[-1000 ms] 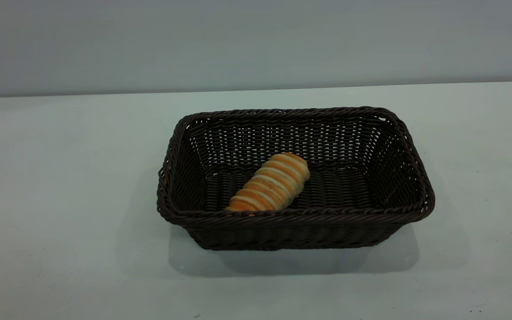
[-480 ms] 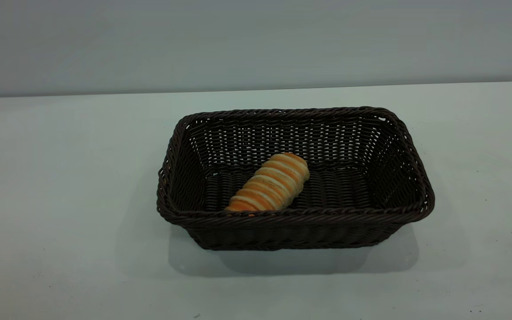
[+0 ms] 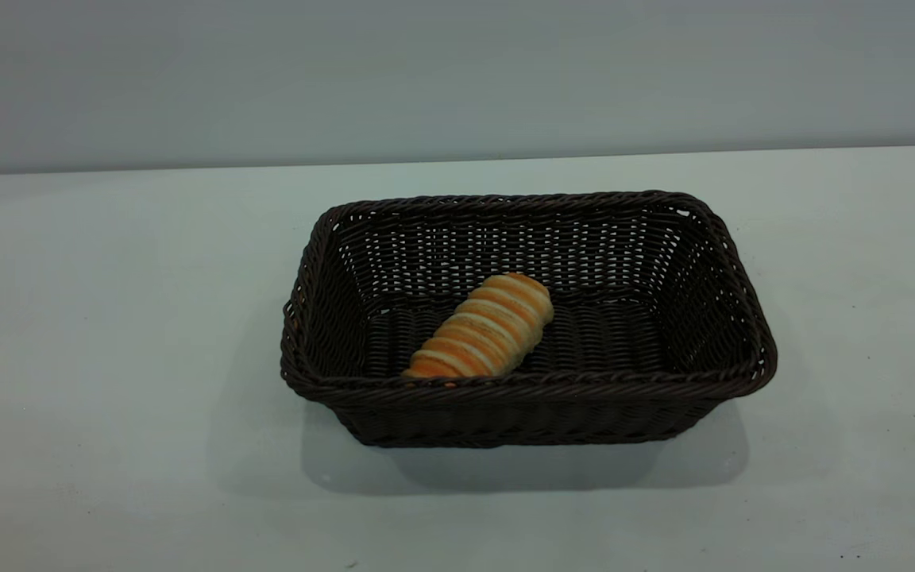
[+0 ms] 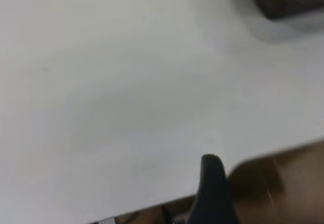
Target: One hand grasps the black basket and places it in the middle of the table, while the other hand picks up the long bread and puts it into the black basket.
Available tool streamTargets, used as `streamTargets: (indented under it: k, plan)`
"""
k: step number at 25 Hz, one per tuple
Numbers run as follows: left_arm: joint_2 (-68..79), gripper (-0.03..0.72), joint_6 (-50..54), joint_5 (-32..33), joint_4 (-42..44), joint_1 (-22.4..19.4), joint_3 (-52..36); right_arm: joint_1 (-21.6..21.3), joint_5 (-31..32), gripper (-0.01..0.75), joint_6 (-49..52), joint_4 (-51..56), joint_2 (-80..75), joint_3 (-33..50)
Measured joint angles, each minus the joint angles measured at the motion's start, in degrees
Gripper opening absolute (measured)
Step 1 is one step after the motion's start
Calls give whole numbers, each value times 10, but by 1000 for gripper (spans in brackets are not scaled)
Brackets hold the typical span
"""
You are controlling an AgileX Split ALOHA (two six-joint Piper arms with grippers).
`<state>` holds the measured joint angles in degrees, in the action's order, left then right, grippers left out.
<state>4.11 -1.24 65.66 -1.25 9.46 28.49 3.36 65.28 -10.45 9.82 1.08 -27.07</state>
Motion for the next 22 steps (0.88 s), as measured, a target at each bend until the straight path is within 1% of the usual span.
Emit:
streamTargets:
  k: [3,5,22]
  plan:
    - [-35,588,0,3,0,-50,0,0,0,239,0,0,0,0]
    - [-50,588,0,5,0,-61,0,0,1,239,0,0,1,0]
    - [-54,588,0,5,0,-64,0,0,1,239,0,0,1,0]
